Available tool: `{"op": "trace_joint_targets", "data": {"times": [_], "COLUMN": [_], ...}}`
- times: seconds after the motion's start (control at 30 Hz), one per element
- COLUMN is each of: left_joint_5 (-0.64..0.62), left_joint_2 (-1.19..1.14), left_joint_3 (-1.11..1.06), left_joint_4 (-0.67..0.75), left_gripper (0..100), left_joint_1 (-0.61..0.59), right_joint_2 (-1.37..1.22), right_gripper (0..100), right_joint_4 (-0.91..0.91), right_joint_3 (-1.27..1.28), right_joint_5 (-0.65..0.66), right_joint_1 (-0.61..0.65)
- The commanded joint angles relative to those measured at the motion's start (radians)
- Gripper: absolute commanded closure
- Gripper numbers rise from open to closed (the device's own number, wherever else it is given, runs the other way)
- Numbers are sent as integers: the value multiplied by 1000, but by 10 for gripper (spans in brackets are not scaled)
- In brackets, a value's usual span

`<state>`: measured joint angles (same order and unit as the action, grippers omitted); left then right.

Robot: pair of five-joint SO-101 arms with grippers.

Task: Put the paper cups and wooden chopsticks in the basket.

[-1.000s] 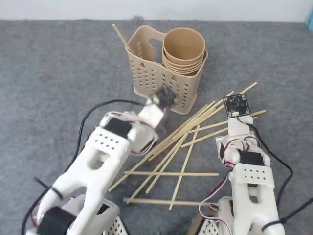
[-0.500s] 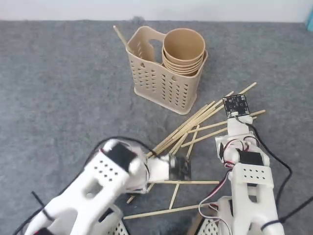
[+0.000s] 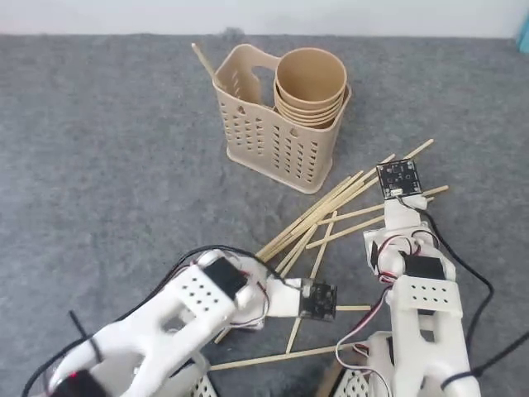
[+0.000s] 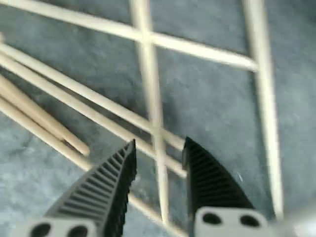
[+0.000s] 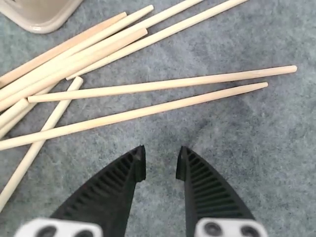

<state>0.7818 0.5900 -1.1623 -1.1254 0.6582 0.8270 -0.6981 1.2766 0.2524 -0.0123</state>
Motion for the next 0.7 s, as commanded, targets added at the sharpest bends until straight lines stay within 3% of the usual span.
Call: {"op": "trace_joint_targets", "data": {"times": [0.0,0.33,0.67], "left_joint_5": [-94,-114,-157], "left_joint_2": [-109,-169,-155], "left_joint_3": [8,48,54], "left_joint_4": [153,140,140], "left_gripper": [916,986,987], "left_joint_1": [-20,-17,-38], "right_joint_2": [-2,-2,-2], "right_gripper": [876,876,876], "right_joint_4": [13,13,13], "right_joint_3": [-5,-5,-5], "right_joint_5": [17,20,23], "right_joint_1": [5,4,2]}}
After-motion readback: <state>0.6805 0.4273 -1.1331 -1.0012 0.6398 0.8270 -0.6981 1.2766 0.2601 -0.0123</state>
